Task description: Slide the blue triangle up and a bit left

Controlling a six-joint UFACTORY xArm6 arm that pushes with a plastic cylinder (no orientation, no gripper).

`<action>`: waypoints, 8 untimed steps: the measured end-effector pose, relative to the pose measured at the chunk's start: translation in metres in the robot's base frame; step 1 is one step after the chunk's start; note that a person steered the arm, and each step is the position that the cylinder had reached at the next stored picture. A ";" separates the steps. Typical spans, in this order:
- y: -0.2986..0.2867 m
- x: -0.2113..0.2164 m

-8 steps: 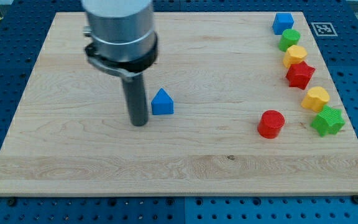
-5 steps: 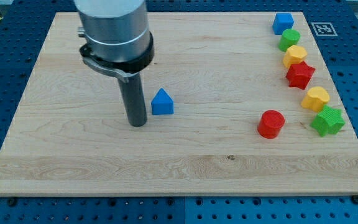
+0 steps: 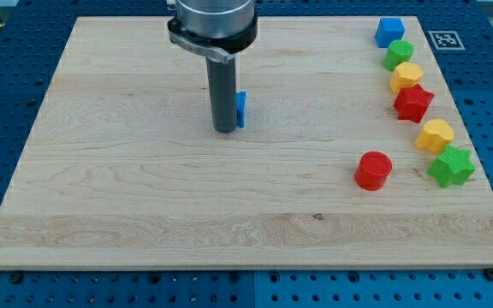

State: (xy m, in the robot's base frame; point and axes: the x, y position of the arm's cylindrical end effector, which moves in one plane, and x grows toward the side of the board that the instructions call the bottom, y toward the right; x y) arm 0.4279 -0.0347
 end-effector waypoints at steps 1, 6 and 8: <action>0.000 -0.020; 0.079 -0.022; 0.058 -0.034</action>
State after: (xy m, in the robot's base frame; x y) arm 0.3942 0.0231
